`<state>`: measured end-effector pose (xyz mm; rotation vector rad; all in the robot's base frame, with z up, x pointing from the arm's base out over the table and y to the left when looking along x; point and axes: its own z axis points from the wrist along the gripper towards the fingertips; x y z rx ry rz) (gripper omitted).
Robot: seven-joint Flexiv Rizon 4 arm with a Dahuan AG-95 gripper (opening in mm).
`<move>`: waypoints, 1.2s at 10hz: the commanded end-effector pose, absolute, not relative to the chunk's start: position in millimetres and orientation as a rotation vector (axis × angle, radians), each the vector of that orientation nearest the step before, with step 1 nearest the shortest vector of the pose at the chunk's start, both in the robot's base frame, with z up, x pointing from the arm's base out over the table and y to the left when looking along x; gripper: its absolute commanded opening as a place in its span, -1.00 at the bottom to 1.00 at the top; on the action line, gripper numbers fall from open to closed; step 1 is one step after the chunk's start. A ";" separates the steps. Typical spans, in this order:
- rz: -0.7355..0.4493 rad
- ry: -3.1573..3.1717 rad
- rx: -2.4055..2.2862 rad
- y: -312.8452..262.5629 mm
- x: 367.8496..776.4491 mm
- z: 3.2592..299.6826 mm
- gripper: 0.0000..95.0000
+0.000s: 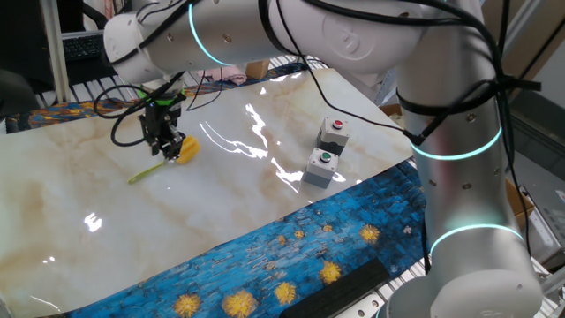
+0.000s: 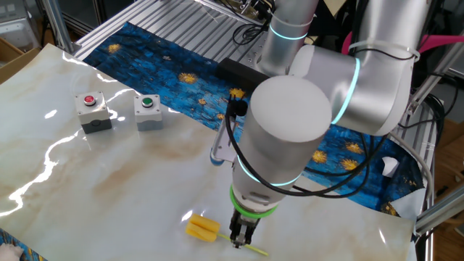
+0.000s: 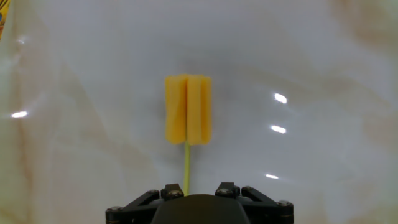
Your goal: Scrub the table with a brush
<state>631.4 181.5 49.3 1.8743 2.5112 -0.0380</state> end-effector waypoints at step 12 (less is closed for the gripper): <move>-0.021 2.547 1.933 180.9 630.2 50.5 -1.00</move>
